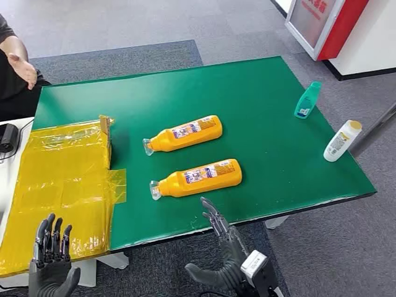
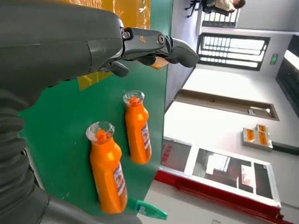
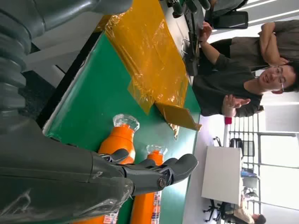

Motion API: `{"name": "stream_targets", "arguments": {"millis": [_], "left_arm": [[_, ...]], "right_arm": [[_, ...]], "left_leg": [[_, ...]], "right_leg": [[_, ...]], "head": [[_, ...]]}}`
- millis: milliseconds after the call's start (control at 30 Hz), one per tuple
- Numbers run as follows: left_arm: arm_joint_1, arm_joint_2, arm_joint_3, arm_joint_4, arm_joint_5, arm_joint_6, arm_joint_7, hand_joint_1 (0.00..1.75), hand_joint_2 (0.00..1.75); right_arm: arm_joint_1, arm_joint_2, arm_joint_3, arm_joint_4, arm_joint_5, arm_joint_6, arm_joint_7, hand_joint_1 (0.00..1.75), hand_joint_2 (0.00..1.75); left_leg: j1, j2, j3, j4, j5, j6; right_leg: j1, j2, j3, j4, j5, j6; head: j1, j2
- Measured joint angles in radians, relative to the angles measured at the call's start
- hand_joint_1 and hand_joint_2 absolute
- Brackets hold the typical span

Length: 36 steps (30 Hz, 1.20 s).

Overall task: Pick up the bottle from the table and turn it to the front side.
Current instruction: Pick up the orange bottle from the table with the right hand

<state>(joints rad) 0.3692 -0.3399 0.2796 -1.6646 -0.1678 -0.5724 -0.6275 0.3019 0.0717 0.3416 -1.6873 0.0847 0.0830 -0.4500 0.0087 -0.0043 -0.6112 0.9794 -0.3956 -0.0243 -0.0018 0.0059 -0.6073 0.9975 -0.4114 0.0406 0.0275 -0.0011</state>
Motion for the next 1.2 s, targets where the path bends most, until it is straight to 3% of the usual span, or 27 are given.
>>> {"name": "stream_targets", "arguments": {"millis": [300, 600, 933, 1067, 1200], "left_arm": [[-0.004, -0.001, 0.023, -0.015, 0.019, 0.026, 0.003, 0.00, 1.75], [-0.036, 0.003, 0.095, 0.004, -0.028, 0.045, 0.007, 0.00, 1.75], [-0.042, 0.005, 0.101, 0.021, -0.017, 0.028, 0.021, 0.00, 1.75], [-0.041, 0.005, 0.097, 0.023, -0.028, 0.023, 0.034, 0.00, 1.75], [-0.040, 0.005, 0.098, 0.025, -0.051, 0.012, 0.051, 0.00, 1.75]], "right_arm": [[-0.011, 0.000, -0.001, 0.008, 0.013, 0.000, -0.003, 0.00, 1.75], [-0.095, 0.034, -0.003, 0.062, 0.064, 0.020, 0.020, 0.00, 1.75], [-0.073, 0.043, -0.008, 0.080, 0.076, -0.015, 0.006, 0.00, 1.75], [-0.055, 0.043, -0.009, 0.067, 0.218, -0.109, 0.055, 0.00, 1.75], [-0.074, 0.042, -0.019, 0.009, 0.463, -0.148, 0.204, 0.00, 1.75]], "left_leg": [[0.000, 0.000, 0.000, 0.000, 0.000, 0.000], [0.000, 0.000, 0.001, 0.000, 0.001, 0.000], [0.000, 0.000, 0.000, 0.000, 0.000, 0.000], [0.000, 0.000, 0.000, 0.000, 0.000, 0.000], [0.000, 0.000, 0.001, 0.000, 0.000, 0.000]], "right_leg": [[0.000, 0.000, 0.000, 0.000, 0.000, 0.000], [0.000, 0.000, 0.000, 0.000, 0.001, -0.001], [0.000, 0.000, 0.000, 0.000, 0.000, 0.000], [0.000, 0.000, 0.000, 0.000, 0.000, 0.000], [0.000, 0.000, 0.000, 0.000, 0.000, 0.000]], "head": [[0.000, 0.000], [0.000, 0.000], [0.000, 0.000], [0.000, 0.000], [0.000, 0.000]]}}
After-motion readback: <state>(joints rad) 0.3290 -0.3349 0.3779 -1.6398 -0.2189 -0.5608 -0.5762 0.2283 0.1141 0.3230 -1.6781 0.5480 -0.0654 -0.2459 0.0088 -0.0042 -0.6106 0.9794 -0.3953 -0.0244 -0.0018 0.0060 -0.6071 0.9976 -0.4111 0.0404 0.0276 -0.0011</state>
